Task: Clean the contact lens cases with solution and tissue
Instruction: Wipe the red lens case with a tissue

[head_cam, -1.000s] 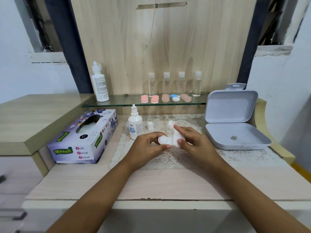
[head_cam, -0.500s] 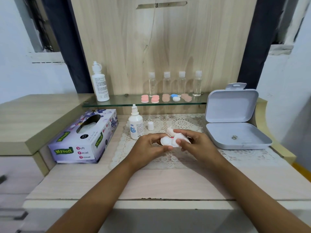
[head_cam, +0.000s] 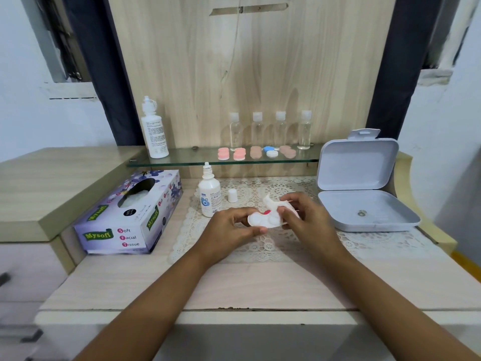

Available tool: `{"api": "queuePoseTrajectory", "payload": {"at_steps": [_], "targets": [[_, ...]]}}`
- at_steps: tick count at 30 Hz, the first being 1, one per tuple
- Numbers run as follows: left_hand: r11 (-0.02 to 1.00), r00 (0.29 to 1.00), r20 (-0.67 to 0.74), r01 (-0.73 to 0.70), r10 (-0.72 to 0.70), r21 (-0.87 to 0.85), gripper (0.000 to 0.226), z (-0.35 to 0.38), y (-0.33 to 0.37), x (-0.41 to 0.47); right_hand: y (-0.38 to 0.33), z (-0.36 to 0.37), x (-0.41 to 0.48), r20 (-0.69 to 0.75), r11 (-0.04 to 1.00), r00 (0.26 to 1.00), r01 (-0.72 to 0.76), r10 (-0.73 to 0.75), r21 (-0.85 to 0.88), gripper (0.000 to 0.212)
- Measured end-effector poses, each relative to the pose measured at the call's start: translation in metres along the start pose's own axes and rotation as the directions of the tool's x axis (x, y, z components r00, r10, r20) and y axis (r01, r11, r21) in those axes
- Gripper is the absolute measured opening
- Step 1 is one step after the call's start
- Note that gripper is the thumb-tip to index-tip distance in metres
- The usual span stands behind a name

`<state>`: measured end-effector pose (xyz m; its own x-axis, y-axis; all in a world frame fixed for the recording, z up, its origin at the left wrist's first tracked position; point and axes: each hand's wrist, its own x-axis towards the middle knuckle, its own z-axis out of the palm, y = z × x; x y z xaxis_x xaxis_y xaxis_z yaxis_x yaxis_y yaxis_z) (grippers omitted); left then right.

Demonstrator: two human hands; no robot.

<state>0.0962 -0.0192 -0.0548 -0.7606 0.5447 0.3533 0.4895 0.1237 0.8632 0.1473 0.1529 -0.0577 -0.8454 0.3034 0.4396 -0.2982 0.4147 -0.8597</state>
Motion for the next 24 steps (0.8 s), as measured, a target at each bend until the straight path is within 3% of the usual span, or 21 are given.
{"api": "queuePoseTrajectory", "payload": {"at_steps": [3, 5, 8, 13, 19, 24], "targets": [[0.999, 1.000, -0.029, -0.009, 0.010, 0.050, 0.026, 0.000, -0.002, 0.000, 0.003, 0.001, -0.002, 0.031, 0.917, 0.960, 0.274, -0.277, -0.289, 0.009], [0.998, 0.999, -0.025, -0.018, 0.020, 0.064, 0.026, 0.000, -0.002, 0.000, 0.008, 0.004, -0.001, 0.089, 0.826, 0.900, 0.429, -0.427, -0.365, 0.019], [0.996, 0.999, -0.023, -0.034, 0.036, 0.085, 0.021, 0.000, -0.003, 0.000, 0.011, 0.008, 0.001, 0.123, 0.737, 0.827, 0.547, -0.548, -0.396, 0.021], [0.992, 0.998, 0.004, -0.058, 0.058, 0.115, 0.015, 0.001, -0.002, 0.000, 0.011, 0.016, -0.002, 0.240, 0.617, 0.718, 0.688, -0.653, -0.382, 0.019], [0.989, 0.998, -0.030, -0.049, 0.054, 0.139, 0.024, 0.000, 0.000, -0.001, 0.013, 0.010, 0.003, 0.181, 0.617, 0.726, 0.667, -0.663, -0.417, 0.017], [0.976, 0.996, -0.002, -0.092, 0.094, 0.198, 0.032, -0.002, -0.005, -0.001, 0.007, 0.017, -0.007, 0.311, 0.533, 0.665, 0.738, -0.679, -0.413, 0.016]]}}
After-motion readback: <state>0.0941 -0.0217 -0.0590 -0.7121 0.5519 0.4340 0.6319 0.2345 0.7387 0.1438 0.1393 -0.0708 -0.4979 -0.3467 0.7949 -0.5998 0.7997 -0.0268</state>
